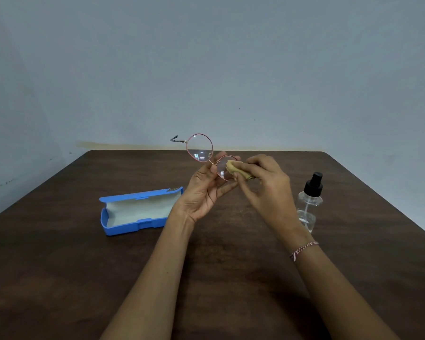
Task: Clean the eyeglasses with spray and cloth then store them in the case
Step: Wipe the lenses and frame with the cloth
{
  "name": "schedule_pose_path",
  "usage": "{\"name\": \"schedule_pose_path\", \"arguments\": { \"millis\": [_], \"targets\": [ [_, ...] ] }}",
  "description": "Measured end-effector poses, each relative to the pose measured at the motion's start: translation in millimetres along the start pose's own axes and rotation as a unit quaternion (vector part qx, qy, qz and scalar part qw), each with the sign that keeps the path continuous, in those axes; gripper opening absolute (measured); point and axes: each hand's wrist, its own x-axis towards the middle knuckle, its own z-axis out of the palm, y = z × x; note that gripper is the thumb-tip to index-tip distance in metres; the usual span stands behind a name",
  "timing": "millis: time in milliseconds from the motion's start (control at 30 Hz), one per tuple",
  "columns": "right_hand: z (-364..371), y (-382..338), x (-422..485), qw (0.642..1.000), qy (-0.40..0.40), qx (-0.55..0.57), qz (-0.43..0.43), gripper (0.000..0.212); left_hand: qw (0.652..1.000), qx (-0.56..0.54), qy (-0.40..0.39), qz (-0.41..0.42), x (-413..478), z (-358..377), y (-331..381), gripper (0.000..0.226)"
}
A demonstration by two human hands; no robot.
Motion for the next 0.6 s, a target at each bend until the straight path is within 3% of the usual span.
{"name": "schedule_pose_path", "arguments": {
  "millis": [233,600],
  "targets": [
    [0.6,-4.5,-0.9,0.999,-0.001,-0.029,-0.022,0.024,1.000,0.000,-0.004,-0.030,-0.5,0.2,-3.6,0.053],
    [0.8,-1.6,-0.4,0.998,0.017,-0.042,0.039,0.018,1.000,0.014,0.000,-0.014,-1.3,1.4,-1.9,0.047]
  ]
}}
